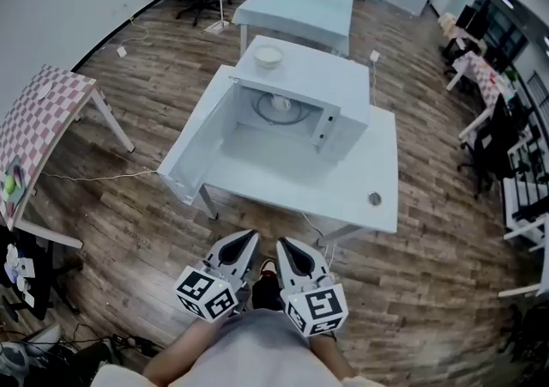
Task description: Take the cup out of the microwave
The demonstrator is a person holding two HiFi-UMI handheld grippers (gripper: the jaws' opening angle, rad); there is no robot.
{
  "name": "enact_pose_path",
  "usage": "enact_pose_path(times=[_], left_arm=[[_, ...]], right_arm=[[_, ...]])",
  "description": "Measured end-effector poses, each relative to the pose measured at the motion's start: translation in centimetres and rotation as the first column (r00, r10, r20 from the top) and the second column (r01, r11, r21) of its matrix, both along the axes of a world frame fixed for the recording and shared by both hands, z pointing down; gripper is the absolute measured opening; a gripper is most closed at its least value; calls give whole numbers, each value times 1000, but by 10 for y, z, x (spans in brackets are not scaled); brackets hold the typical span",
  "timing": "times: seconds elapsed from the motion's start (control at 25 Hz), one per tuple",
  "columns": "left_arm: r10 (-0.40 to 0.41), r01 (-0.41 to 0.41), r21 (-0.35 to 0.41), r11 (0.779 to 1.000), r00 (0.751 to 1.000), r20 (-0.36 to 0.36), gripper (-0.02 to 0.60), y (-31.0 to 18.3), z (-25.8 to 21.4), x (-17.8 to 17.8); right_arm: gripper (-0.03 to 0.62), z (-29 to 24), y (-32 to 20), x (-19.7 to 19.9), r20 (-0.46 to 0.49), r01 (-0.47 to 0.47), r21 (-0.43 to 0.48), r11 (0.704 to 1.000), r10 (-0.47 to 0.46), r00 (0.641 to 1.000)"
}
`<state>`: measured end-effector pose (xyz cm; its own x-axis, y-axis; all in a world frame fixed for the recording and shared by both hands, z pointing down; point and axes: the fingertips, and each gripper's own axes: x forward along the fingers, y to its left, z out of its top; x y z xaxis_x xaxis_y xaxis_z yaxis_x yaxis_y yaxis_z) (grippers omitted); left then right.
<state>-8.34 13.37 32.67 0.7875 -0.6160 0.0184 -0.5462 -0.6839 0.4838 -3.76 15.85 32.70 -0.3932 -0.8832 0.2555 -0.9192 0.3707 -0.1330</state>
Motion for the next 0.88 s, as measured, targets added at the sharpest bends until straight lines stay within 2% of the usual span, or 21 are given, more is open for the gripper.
enact_pose_path(times=[0.52, 0.88], left_arm=[[-20, 19, 6, 1000, 1000, 15, 11, -63, -5, 37], [-33, 31, 68, 997, 999, 23, 11, -92, -17, 68]], right_arm=[[23, 2, -66, 32, 14, 49, 0, 999, -49, 999], [23, -7, -98, 63, 27, 62, 46, 997, -63, 998]])
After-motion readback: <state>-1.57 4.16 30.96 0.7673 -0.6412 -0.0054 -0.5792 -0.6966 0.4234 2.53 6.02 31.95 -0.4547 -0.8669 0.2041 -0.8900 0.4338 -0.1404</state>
